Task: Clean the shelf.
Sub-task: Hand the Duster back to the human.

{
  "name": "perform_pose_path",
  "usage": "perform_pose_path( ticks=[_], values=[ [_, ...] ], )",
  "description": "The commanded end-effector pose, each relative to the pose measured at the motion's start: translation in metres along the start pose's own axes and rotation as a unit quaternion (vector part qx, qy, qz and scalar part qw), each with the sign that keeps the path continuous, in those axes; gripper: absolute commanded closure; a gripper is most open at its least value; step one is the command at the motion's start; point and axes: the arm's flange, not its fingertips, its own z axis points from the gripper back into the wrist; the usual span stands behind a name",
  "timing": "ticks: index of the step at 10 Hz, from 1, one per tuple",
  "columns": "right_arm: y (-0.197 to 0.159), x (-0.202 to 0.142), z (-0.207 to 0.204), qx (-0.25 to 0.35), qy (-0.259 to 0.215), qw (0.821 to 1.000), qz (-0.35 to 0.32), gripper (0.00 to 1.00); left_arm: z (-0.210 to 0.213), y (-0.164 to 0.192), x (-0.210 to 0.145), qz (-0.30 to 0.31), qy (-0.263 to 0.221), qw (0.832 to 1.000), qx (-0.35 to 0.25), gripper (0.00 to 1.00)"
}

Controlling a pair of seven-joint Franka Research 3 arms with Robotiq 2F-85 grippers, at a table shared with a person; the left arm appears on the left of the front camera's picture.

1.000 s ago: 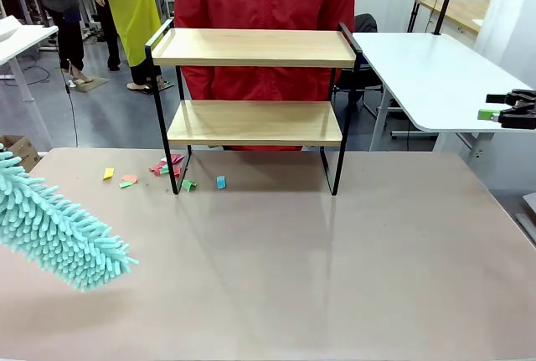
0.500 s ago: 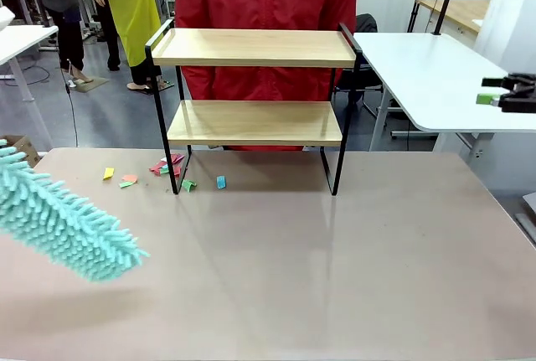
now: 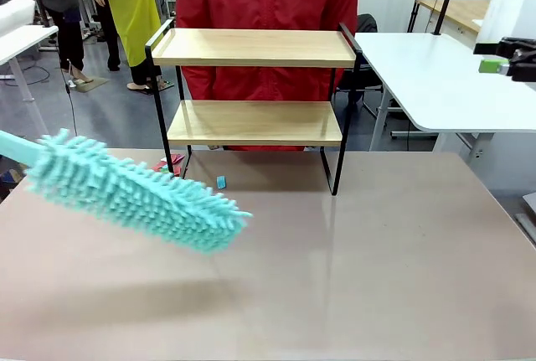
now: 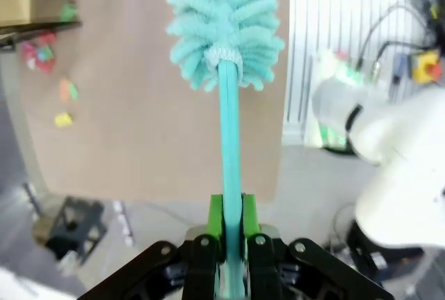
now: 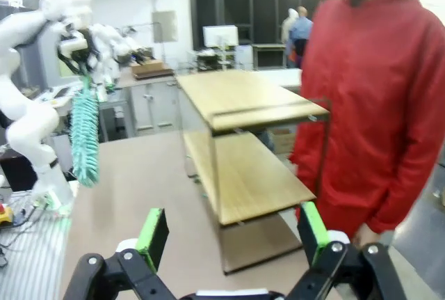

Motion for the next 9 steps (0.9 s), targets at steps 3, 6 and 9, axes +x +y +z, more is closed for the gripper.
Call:
perform_pose_path(
  ticks=[3, 6, 9],
  values=[
    [0.058, 0.024, -0.039, 0.060, -0.005, 0.997, -0.041, 0.00, -0.061, -0.013, 0.033, 0.011, -0.152, 0.988, 0.010, 0.87],
    [0.059, 0.021, -0.046, 0.074, -0.009, 0.997, -0.029, 0.00, -0.060, -0.009, 0.037, 0.010, -0.140, 0.990, 0.004, 0.87],
    [0.062, 0.016, -0.056, 0.078, 0.001, 0.996, -0.042, 0.00, -0.071, -0.008, 0.040, 0.005, -0.149, 0.989, 0.006, 0.87]
  ],
)
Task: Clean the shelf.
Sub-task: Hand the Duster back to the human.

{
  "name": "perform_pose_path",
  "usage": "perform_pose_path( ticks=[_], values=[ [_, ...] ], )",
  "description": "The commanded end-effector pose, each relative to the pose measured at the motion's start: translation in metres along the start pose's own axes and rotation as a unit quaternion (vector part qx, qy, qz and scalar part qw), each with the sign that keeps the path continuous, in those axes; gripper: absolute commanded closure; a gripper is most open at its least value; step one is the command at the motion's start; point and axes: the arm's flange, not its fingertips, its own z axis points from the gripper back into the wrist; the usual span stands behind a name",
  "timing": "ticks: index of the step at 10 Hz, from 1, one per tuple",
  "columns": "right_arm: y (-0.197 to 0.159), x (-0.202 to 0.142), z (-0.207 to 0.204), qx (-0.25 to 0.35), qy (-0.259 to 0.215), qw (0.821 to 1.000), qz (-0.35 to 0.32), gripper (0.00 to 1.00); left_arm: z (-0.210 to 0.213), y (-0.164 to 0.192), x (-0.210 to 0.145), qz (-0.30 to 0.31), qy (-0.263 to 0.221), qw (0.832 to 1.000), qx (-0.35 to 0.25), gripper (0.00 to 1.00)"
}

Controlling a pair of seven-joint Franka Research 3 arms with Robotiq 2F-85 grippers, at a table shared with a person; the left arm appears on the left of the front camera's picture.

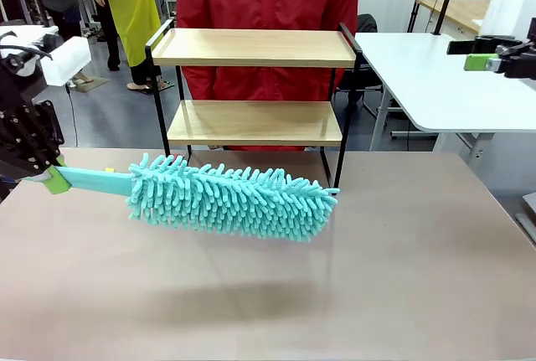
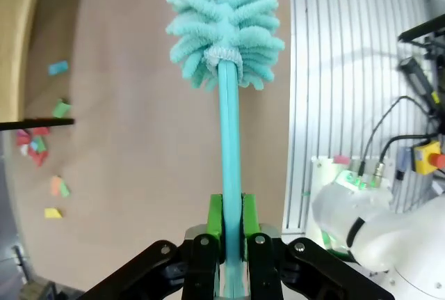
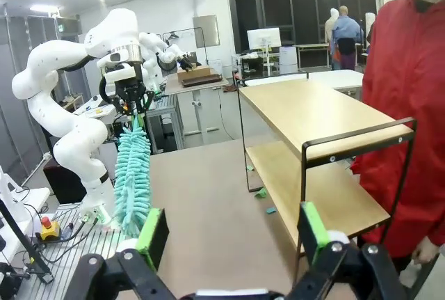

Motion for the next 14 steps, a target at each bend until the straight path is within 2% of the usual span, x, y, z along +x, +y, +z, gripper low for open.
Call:
perform_pose_path(
  ticks=[1, 4, 7, 11, 12, 14],
  values=[
    [0.010, -0.004, -0.026, 0.027, 0.005, 1.000, 0.004, 0.00, -0.027, 0.025, 0.007, -0.001, -0.027, 1.000, -0.004, 0.87],
    [0.028, -0.002, -0.078, 0.067, -0.012, 0.998, -0.010, 0.00, -0.065, 0.047, 0.008, -0.018, -0.105, 0.994, -0.003, 0.87],
    [0.049, -0.009, -0.128, 0.079, -0.035, 0.996, -0.010, 0.00, -0.093, 0.054, 0.009, -0.023, -0.129, 0.991, 0.016, 0.87],
    [0.073, -0.041, -0.161, 0.093, -0.020, 0.995, -0.012, 0.00, -0.102, 0.064, -0.003, -0.020, -0.168, 0.985, 0.032, 0.87],
    [0.077, -0.051, -0.166, 0.094, -0.014, 0.995, -0.004, 0.00, -0.093, 0.059, 0.004, -0.007, -0.128, 0.991, 0.027, 0.87],
    [0.081, -0.068, -0.170, 0.092, 0.010, 0.996, 0.002, 0.00, -0.093, 0.059, 0.004, -0.007, -0.128, 0.991, 0.027, 0.87]
  ],
)
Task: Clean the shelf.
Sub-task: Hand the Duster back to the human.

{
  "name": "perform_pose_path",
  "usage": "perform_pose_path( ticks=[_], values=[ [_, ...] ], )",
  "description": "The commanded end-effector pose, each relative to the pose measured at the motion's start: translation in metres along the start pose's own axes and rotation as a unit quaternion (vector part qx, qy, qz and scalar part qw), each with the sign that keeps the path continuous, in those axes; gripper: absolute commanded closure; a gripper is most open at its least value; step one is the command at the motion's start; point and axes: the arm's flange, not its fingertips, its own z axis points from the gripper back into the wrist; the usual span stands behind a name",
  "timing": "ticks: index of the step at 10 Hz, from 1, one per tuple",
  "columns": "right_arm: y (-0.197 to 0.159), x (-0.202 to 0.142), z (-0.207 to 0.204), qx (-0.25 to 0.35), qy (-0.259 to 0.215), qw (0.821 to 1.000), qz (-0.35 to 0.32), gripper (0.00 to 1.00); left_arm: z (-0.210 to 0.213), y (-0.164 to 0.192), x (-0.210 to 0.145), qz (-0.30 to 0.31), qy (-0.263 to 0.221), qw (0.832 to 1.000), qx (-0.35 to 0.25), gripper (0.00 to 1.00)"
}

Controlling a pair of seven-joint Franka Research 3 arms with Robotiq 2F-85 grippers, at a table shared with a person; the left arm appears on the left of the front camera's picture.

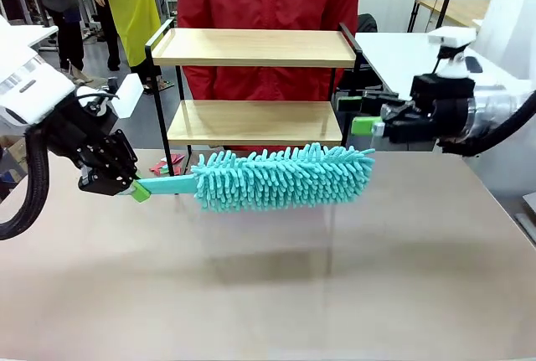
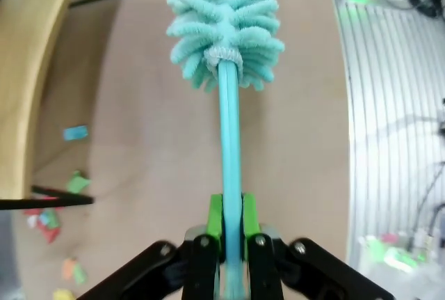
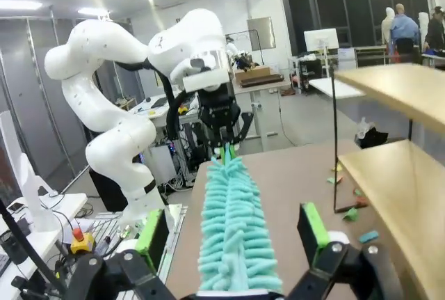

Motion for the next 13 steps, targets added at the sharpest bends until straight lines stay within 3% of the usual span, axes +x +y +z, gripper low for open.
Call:
perform_pose_path(
  ticks=[1, 5, 8, 13],
  values=[
    [0.014, 0.005, 0.003, -0.028, 0.033, 0.998, 0.046, 0.00, 0.002, 0.000, 0.001, 0.002, 0.002, 1.000, -0.001, 0.87],
    [0.020, -0.009, 0.008, -0.049, 0.044, 0.995, 0.078, 0.00, 0.002, 0.000, 0.001, 0.002, 0.002, 1.000, -0.001, 0.87],
    [0.018, -0.026, 0.007, -0.052, 0.040, 0.996, 0.055, 0.00, 0.002, 0.000, 0.001, 0.002, 0.002, 1.000, -0.001, 0.87],
    [0.015, -0.055, -0.001, -0.057, 0.074, 0.995, 0.023, 0.00, 0.002, 0.000, 0.001, 0.002, 0.002, 1.000, -0.001, 0.87]
  ],
)
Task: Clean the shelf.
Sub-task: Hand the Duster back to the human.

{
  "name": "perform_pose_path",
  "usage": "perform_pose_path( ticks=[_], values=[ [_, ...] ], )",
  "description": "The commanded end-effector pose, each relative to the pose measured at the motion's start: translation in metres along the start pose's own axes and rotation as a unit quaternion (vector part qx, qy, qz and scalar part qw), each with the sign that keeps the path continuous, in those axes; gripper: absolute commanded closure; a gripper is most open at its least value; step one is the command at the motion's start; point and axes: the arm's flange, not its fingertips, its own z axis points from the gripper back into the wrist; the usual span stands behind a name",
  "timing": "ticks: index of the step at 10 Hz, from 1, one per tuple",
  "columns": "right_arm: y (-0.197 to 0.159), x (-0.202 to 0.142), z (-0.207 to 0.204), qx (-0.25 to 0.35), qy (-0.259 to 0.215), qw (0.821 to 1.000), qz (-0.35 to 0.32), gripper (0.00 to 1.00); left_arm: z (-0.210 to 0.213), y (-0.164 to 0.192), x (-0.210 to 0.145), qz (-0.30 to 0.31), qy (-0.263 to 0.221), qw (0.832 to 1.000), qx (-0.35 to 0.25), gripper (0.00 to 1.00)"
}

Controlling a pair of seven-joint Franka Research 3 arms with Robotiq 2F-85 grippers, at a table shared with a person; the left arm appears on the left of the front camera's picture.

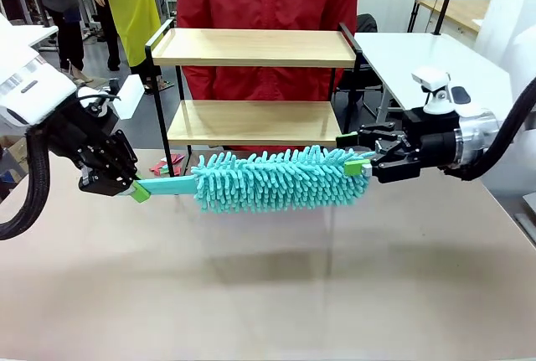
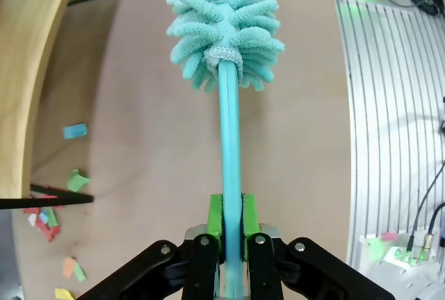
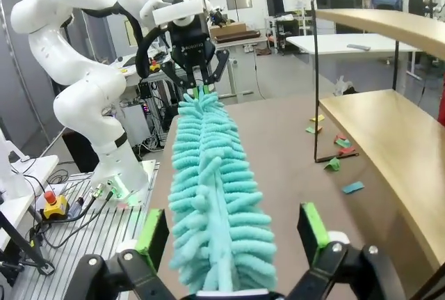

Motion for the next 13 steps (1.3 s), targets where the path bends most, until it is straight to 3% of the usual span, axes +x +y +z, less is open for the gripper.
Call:
perform_pose_path(
  ticks=[1, 10, 11, 12, 13],
  values=[
    [0.018, -0.019, -0.009, -0.001, 0.006, 1.000, 0.001, 0.00, 0.003, 0.000, 0.001, 0.001, -0.001, 1.000, -0.002, 0.87],
    [0.013, -0.038, -0.030, 0.030, 0.005, 0.999, -0.043, 0.00, 0.003, 0.000, 0.001, 0.001, -0.001, 1.000, -0.002, 0.87],
    [0.011, -0.037, -0.030, 0.042, 0.000, 0.998, -0.054, 0.60, 0.003, 0.000, 0.001, 0.001, -0.001, 1.000, -0.002, 0.87],
    [0.011, -0.036, -0.031, 0.042, 0.003, 0.998, -0.045, 0.60, 0.003, 0.000, 0.001, 0.001, -0.001, 1.000, -0.002, 0.87],
    [0.011, -0.035, -0.031, 0.042, 0.003, 0.998, -0.042, 1.00, 0.003, 0.000, 0.001, 0.001, -0.001, 1.000, -0.002, 0.87]
  ],
)
